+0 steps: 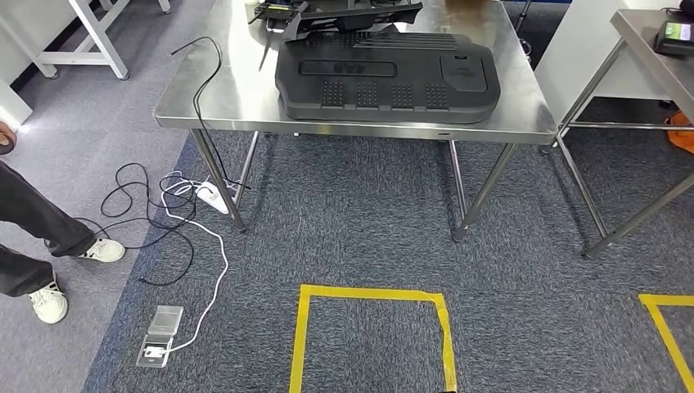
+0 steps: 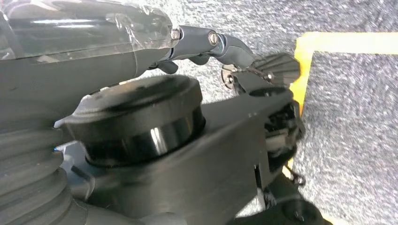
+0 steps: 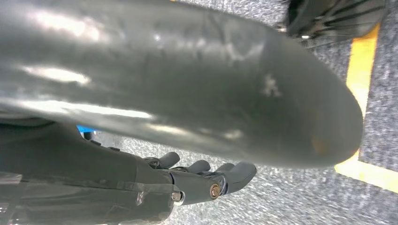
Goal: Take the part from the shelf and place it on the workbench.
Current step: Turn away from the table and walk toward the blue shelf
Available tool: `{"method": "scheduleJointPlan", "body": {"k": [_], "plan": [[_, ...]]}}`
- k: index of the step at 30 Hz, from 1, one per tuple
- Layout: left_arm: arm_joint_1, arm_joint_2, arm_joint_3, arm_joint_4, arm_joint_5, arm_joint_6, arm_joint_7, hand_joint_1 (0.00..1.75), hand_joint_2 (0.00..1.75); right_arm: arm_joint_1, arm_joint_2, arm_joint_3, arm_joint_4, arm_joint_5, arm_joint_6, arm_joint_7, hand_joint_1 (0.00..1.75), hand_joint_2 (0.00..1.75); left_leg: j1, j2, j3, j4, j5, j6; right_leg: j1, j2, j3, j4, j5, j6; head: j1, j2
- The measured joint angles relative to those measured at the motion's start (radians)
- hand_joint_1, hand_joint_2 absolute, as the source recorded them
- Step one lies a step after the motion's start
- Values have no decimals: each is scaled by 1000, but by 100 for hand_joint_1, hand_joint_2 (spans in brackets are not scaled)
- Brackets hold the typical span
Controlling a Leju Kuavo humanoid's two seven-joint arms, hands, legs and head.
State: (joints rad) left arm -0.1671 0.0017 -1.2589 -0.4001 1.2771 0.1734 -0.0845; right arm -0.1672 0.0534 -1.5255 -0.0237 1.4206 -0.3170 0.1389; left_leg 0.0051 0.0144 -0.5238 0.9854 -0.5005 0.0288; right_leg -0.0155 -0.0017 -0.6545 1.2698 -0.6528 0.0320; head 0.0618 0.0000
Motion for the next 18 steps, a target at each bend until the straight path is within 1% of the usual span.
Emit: {"method": "scheduleJointPlan", "body": {"k": [1, 2, 3, 4, 5, 6, 7, 9, 10, 11, 12, 14, 15, 16, 17, 18], "plan": [[0, 0, 0, 0, 0, 1, 0, 0, 175, 1, 0, 0, 0, 0, 0, 0, 0, 0, 0, 0, -10, 7, 3, -1, -1, 0, 7, 12, 6, 3, 1, 0], [0, 0, 0, 0, 0, 1, 0, 0, 175, 1, 0, 0, 0, 0, 0, 0, 0, 0, 2, 0, -21, 15, 4, -2, -3, 0, 32, -14, 28, 5, 1, 0], [0, 0, 0, 0, 0, 1, 0, 0, 175, 1, -1, 0, 0, 0, 0, 0, 0, 0, 3, 0, -30, 25, 5, -4, -5, 0, 74, -75, 58, 6, 2, 0], [0, 0, 0, 0, 0, 1, 0, 0, 131, -1, -1, 0, 0, 0, 0, 0, 0, 0, 3, 0, -39, 34, 5, -8, -6, 0, 116, -143, 76, 7, 4, 0], [-1, 0, 0, 0, 0, 1, 0, 0, 87, -2, -1, 0, 0, 0, 1, 0, 0, 0, 2, -1, -47, 43, 6, -12, -6, 2, 146, -198, 90, 4, 6, 0], [-1, 0, 0, 0, 0, 1, -1, 0, 44, -2, -1, 0, 0, 0, 1, 0, 0, 0, 1, -1, -53, 49, 7, -18, -4, 3, 161, -232, 93, 0, 7, 0], [-1, 0, 0, 0, 0, 2, -1, 0, 0, -3, -1, 0, 0, 0, 1, -1, 0, 0, -1, -2, -57, 52, 10, -24, -2, 5, 162, -242, 90, -6, 6, 0], [0, 0, 0, 0, 1, 5, -5, 0, 0, -1, -1, 0, 0, 0, 2, -1, 0, 0, -1, -4, -60, 54, 15, -37, -2, 6, 154, -245, 98, -22, 2, 0], [0, 0, 0, 0, 1, 6, -7, 0, 0, -1, -1, 0, 0, 0, 2, 0, 0, 0, 0, -6, -64, 62, 8, -44, -4, 5, 150, -247, 103, -32, 0, 0], [1, 0, 0, 0, 1, 7, -10, 0, 0, -2, -1, 0, 0, 0, 3, 1, 0, 0, 1, -7, -74, 84, -13, -50, -5, 4, 145, -249, 109, -41, -4, 0], [0, 0, 0, 0, 2, 8, -13, 0, 0, -2, -1, 0, 0, 0, 3, 1, 0, 0, 3, -8, -91, 127, -46, -55, -6, 2, 139, -250, 115, -50, -9, 0], [1, 0, 0, 0, 6, 10, -16, 0, 0, -2, 0, 0, 0, 0, 2, 0, 0, 0, 5, -8, -135, 251, -122, -62, -3, -1, 125, -249, 124, -59, -18, 0], [3, 0, 0, 0, 8, 11, -17, 0, 0, -1, 0, 0, 0, 0, 0, 0, 0, 0, 6, -8, -149, 300, -142, -64, -2, -2, 119, -249, 128, -60, -19, 0], [6, 0, 0, 0, 10, 12, -18, 0, 0, 0, 1, 0, 0, 0, -1, -1, 0, 0, 6, -8, -147, 319, -143, -63, 0, -3, 114, -248, 131, -59, -20, 0], [9, 0, 0, 0, 11, 12, -21, 0, 0, 0, 1, 0, 0, 0, -3, -2, 0, 0, 5, -8, -128, 300, -126, -61, 1, -3, 110, -246, 133, -58, -20, 0], [10, 0, 0, 0, 11, 12, -24, 0, 0, 0, 1, 0, 0, 0, -5, -2, 0, 0, 5, -8, -92, 245, -95, -56, 1, -3, 108, -245, 135, -57, -20, 0]]}}
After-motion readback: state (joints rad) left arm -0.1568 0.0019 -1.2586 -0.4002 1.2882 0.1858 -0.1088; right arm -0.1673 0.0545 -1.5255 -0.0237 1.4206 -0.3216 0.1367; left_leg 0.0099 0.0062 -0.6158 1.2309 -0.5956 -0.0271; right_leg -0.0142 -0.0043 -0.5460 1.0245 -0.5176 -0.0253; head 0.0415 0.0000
